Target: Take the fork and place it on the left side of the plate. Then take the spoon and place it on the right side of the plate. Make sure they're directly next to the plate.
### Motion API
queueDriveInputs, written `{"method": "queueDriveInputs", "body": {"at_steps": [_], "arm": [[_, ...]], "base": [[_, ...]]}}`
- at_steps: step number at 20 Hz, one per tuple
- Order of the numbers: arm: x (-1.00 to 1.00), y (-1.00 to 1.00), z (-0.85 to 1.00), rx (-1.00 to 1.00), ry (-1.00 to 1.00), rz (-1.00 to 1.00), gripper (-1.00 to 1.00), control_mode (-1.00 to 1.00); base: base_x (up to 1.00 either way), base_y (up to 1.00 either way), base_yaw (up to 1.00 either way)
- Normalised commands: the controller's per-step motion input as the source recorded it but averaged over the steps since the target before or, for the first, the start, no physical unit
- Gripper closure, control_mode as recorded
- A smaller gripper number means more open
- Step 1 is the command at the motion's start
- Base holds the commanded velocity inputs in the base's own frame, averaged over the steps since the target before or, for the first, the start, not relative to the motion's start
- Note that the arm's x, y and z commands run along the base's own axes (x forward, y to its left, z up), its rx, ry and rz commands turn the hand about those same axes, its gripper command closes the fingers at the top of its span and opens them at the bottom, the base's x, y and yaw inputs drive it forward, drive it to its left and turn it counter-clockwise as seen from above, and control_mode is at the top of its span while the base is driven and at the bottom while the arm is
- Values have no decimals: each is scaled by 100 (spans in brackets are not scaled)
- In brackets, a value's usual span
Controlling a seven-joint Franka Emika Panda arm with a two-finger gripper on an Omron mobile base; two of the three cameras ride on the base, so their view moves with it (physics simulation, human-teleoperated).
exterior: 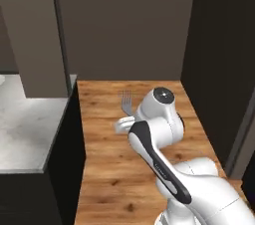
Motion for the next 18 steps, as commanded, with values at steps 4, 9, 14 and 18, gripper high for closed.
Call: {"method": "queueDriveInputs", "body": {"at_steps": [4, 9, 14, 18], "arm": [[0, 0, 0, 0, 0, 0, 100, 100], [0, 0, 0, 0, 0, 0, 100, 100], [0, 0, 0, 0, 0, 0, 100, 100], [0, 0, 0, 0, 0, 0, 100, 100]], "base": [[92, -36, 42], [85, -48, 34], [65, -69, 25], [66, -72, 25]]}}
